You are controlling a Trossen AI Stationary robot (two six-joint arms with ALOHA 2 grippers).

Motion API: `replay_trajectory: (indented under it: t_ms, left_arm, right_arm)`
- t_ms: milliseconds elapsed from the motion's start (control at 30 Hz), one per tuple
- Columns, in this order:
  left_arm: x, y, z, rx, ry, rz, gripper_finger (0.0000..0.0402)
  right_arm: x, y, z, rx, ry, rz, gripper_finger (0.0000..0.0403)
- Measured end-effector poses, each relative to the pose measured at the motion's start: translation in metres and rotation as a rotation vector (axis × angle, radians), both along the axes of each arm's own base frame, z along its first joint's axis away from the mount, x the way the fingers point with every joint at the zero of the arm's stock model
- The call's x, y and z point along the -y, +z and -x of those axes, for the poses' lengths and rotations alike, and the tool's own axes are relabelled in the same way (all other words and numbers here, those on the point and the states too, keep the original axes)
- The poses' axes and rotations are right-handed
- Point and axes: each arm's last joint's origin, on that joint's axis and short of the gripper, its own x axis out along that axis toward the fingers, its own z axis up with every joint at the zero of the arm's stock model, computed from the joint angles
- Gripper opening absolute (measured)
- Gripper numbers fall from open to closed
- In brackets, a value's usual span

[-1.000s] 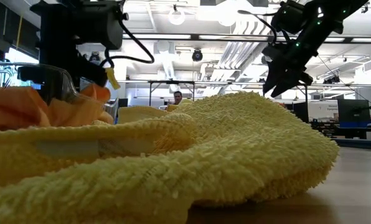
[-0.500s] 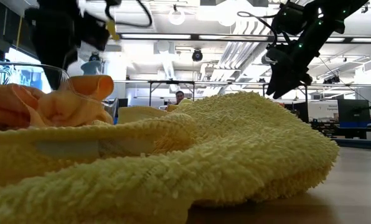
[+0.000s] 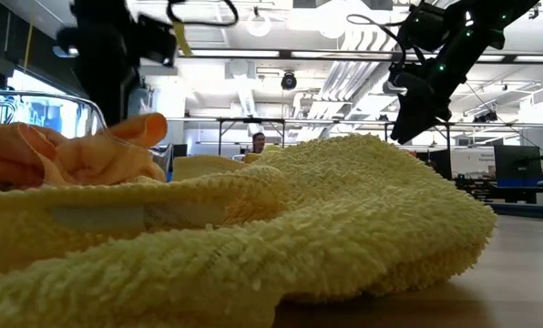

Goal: Sort microfiber towel by color & place in baskets
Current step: Put the orange microfiber towel into the bottom transparent bin, then put the yellow microfiber towel into the top transparent bin

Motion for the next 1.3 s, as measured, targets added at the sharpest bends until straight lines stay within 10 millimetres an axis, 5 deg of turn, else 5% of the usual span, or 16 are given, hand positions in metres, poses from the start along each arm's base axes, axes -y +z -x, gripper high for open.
replay_trajectory:
  t_ms: [200, 400, 900, 1300]
  left_arm:
    - [-0.008, -0.042, 0.000, -0.048, 0.026, 0.007, 0.0168]
    - [-0.015, -0.050, 0.000, -0.056, 0.114, 0.003, 0.0168]
    - [-0.004, 0.028, -0.010, 0.048, 0.202, 0.050, 0.0168]
    - [0.009, 0.043, -0.013, 0.122, 0.304, 0.091, 0.0168]
  right_arm:
    - [0.000, 0.000, 0.000, -0.004, 0.012, 0.010, 0.0183]
    - [0.000, 0.000, 0.000, -0.010, 0.021, 0.013, 0.0183]
    - [-0.001, 0.000, 0.000, 0.020, 0.016, -0.044, 0.0183]
    - [-0.001, 0.000, -0.002, 0.042, 0.028, -0.050, 0.0183]
